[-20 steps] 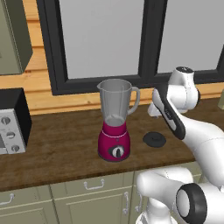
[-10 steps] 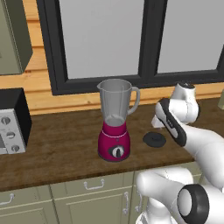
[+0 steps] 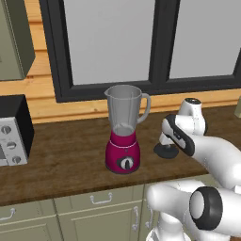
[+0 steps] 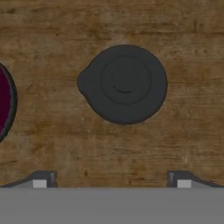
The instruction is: Close the lid blender by securely placing the lid on top.
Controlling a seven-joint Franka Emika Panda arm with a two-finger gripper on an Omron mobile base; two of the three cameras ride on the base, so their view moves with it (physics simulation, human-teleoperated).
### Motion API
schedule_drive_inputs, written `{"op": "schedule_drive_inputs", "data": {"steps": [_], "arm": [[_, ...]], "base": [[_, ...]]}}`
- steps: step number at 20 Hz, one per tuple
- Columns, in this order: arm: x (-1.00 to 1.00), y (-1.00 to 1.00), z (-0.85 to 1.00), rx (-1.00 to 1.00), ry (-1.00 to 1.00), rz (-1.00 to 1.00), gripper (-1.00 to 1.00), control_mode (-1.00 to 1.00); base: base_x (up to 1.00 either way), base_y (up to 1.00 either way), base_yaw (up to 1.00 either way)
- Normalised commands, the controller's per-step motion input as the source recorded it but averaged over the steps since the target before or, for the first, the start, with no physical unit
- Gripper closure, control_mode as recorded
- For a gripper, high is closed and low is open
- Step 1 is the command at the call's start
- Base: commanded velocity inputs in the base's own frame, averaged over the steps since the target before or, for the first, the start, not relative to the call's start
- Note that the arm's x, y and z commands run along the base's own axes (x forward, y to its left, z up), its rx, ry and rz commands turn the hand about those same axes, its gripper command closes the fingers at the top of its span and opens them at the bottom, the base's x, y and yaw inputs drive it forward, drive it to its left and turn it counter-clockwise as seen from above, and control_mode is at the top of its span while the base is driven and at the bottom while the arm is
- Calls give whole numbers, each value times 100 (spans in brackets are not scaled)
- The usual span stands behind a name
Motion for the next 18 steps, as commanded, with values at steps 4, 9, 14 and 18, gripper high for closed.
{"op": "schedule_drive_inputs", "data": {"steps": [4,9,14,18], "arm": [[21,0,-23,0,4,0,-100,-100],[18,-6,-17,1,0,0,-100,-100],[18,-16,-16,3,0,0,-100,-100],[17,-8,-19,1,0,0,-100,-100]], "base": [[0,0,0],[0,0,0],[0,0,0],[0,0,0]]}}
